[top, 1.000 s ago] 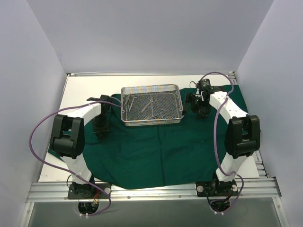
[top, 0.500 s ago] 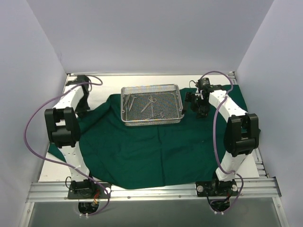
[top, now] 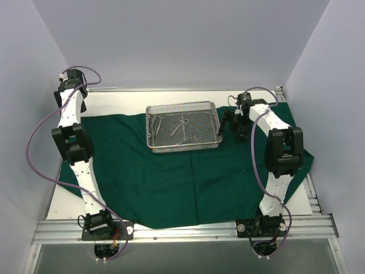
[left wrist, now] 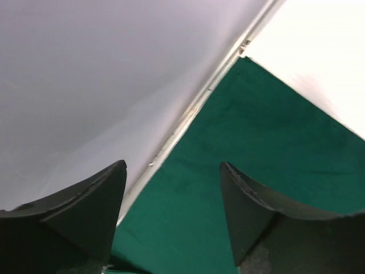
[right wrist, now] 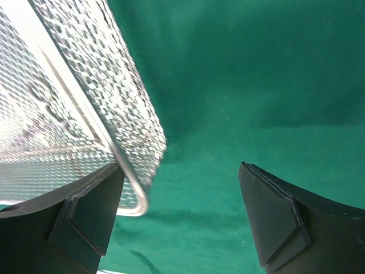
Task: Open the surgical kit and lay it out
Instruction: Smooth out the surgical kit at the center of the board.
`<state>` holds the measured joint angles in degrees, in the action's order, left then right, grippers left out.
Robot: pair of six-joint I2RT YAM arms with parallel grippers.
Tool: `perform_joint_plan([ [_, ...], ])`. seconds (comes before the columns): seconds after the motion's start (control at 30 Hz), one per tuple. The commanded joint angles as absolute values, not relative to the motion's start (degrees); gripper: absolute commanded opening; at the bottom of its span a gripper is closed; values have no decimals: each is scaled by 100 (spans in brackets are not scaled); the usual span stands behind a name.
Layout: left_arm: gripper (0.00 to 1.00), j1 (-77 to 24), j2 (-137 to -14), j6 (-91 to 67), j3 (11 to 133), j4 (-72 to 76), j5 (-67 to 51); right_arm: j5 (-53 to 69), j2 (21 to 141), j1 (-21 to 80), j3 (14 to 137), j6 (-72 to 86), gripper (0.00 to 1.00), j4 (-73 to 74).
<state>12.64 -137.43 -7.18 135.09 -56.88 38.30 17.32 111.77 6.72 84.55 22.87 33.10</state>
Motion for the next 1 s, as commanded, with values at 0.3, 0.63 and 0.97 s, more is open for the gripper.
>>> perform_joint_plan([
  [0.3, 77, 976, -12640, -1809, 11753, -5722, 918, 354, 11891, 246, 10273, 2233, 84, 4034],
  [0.63, 85, 484, -12708, -2057, 10749, -5395, 307, -245, 12629, -220, 11126, 1855, 89, 4104],
  [0.97, 84, 422, -13578, -2197, 11548, -6213, 466, -422, 13403, -185, 11602, 1907, 89, 4017],
])
